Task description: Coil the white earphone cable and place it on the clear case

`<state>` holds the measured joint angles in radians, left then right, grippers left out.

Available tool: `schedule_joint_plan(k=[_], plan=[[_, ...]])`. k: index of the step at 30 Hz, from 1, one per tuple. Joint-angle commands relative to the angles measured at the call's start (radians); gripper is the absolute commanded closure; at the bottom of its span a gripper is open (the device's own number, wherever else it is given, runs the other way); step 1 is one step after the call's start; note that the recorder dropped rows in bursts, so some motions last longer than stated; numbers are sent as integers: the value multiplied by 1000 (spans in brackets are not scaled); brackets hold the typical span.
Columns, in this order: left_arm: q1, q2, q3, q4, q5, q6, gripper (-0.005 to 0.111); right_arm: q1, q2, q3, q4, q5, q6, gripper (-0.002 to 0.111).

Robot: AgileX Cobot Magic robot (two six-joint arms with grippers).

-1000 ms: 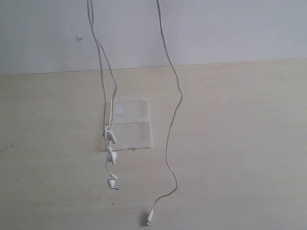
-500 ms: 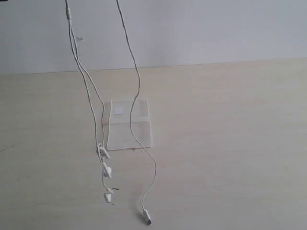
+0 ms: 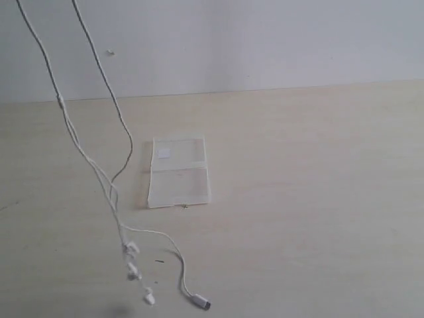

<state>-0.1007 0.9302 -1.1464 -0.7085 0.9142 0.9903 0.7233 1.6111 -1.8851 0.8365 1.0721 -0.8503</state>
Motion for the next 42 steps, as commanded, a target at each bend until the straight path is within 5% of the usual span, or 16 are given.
schedule_joint_plan(k=[1,42], plan=[[2,-5,-5,-36,-14,-7,107,3,10,-6,-10,-16,6,108],[2,-5,-5,-143,-26,-2,107,3,-17,-6,-54,-50,6,108]])
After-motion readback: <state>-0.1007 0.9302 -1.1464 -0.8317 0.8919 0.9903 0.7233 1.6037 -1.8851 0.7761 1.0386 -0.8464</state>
